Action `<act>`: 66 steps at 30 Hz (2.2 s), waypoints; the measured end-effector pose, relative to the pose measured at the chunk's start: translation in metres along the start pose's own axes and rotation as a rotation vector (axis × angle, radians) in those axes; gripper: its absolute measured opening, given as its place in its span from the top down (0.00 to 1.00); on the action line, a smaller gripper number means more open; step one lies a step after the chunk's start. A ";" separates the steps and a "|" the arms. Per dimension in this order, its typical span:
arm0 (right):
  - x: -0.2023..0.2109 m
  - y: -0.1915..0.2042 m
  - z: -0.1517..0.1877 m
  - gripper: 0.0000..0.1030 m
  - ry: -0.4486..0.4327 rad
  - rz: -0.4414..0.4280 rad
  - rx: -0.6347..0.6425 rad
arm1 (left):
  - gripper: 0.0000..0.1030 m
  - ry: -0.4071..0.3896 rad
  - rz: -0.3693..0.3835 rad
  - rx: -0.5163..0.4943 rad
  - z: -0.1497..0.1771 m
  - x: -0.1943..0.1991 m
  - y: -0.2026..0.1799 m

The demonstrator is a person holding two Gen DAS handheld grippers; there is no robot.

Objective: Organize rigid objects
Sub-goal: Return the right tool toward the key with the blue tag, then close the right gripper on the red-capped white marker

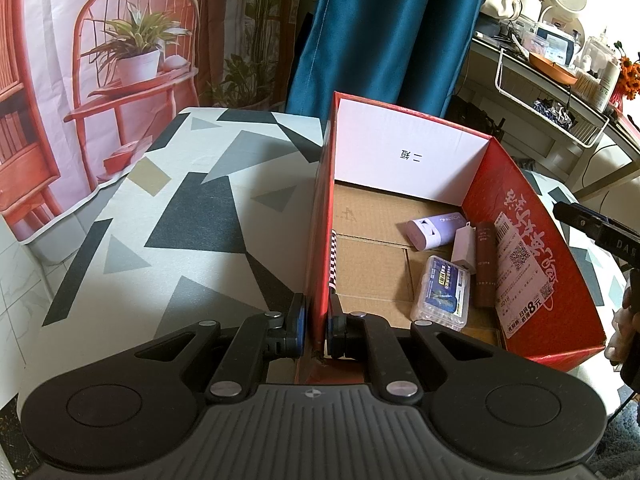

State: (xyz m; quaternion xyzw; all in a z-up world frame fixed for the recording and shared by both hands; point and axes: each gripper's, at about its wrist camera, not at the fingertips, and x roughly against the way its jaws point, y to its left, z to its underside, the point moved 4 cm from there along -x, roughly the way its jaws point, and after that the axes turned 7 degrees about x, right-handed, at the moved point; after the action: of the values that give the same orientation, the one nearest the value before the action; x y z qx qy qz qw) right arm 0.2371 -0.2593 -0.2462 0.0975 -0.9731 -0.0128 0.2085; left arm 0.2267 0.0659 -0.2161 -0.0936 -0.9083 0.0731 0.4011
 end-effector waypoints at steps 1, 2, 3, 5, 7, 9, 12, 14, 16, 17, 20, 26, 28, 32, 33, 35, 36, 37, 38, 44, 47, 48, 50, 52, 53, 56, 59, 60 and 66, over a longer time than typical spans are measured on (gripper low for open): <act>-0.001 -0.003 0.000 0.44 -0.001 0.006 -0.007 | 0.89 0.000 0.000 -0.001 0.000 0.000 0.000; -0.001 -0.005 0.001 0.44 0.000 0.011 -0.012 | 0.89 0.000 0.000 -0.001 0.000 0.000 0.000; -0.003 -0.008 0.002 0.44 0.003 0.018 -0.016 | 0.89 0.000 0.000 -0.001 0.000 0.000 0.000; -0.007 -0.011 0.004 0.44 0.008 0.030 -0.025 | 0.89 0.000 0.001 0.000 0.000 0.000 0.000; -0.013 -0.015 0.008 0.44 0.019 0.038 -0.040 | 0.89 0.000 0.000 -0.002 0.000 0.000 0.001; -0.019 -0.020 0.012 0.44 0.033 0.042 -0.058 | 0.89 0.000 0.000 -0.002 0.001 0.000 0.001; -0.033 -0.027 0.019 0.44 0.059 0.028 -0.079 | 0.89 -0.001 -0.001 -0.001 0.001 0.000 0.001; -0.044 -0.033 0.024 0.45 0.088 0.016 -0.092 | 0.89 -0.002 -0.001 0.001 0.001 0.000 0.002; -0.056 -0.039 0.029 0.45 0.118 0.018 -0.096 | 0.89 -0.001 0.001 0.001 0.001 0.000 0.002; -0.061 -0.041 0.031 0.46 0.132 0.023 -0.097 | 0.89 0.000 0.003 0.002 0.000 0.000 0.002; -0.080 -0.048 0.038 0.47 0.178 0.038 -0.093 | 0.89 0.002 0.005 0.001 0.000 -0.001 0.002; -0.111 -0.056 0.047 0.50 0.242 0.029 -0.131 | 0.89 0.001 0.007 -0.001 0.000 -0.001 0.002; -0.119 -0.057 0.046 0.50 0.250 0.034 -0.137 | 0.89 0.006 0.005 -0.001 0.000 -0.001 0.001; -0.132 -0.058 0.044 0.51 0.266 0.038 -0.122 | 0.89 0.008 0.002 -0.004 -0.001 -0.001 0.001; -0.134 -0.058 0.043 0.51 0.269 0.037 -0.120 | 0.89 0.009 0.004 -0.002 -0.001 -0.001 0.001; -0.141 -0.056 0.040 0.53 0.276 0.037 -0.110 | 0.89 0.008 0.003 -0.003 -0.001 -0.002 0.001; -0.144 -0.056 0.039 0.56 0.280 0.039 -0.107 | 0.89 0.009 0.004 -0.002 -0.001 -0.002 0.001; -0.147 -0.056 0.039 0.58 0.287 0.041 -0.106 | 0.89 0.009 0.004 -0.003 -0.001 -0.002 0.001; -0.152 -0.056 0.038 0.61 0.300 0.039 -0.107 | 0.89 0.009 0.003 -0.004 0.000 -0.002 0.001; -0.163 -0.059 0.037 0.66 0.351 -0.010 -0.129 | 0.89 0.009 0.008 0.001 0.000 -0.001 0.002; -0.159 -0.052 0.037 0.67 0.353 0.018 -0.042 | 0.89 0.008 0.009 0.002 0.000 -0.001 0.002; -0.157 -0.049 0.038 0.67 0.347 0.026 -0.019 | 0.89 0.008 0.008 0.001 0.000 -0.001 0.002; -0.153 -0.045 0.040 0.68 0.342 0.035 0.001 | 0.89 0.008 0.009 0.003 0.000 -0.001 0.003; -0.149 -0.041 0.044 0.69 0.357 0.037 0.003 | 0.89 0.007 0.010 0.004 0.000 -0.002 0.002; -0.146 -0.038 0.049 0.69 0.373 0.034 0.012 | 0.89 0.006 0.010 0.004 0.000 -0.002 0.002; -0.132 -0.025 0.057 0.69 0.351 0.042 0.095 | 0.89 0.005 0.009 0.002 0.000 -0.002 0.001; -0.118 -0.020 0.063 0.69 0.342 0.047 0.087 | 0.89 0.005 0.009 0.003 0.000 -0.002 0.001; -0.113 -0.018 0.065 0.69 0.340 0.053 0.093 | 0.89 0.006 0.009 0.003 0.000 -0.002 0.001; -0.092 -0.014 0.077 0.70 0.313 0.058 0.100 | 0.89 0.003 0.008 0.004 0.000 -0.001 0.001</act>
State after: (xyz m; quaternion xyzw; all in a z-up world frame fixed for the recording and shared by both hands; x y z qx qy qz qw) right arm 0.2904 -0.2559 -0.3548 0.0803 -0.9306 0.0570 0.3525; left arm 0.2275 0.0664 -0.2173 -0.0968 -0.9071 0.0764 0.4025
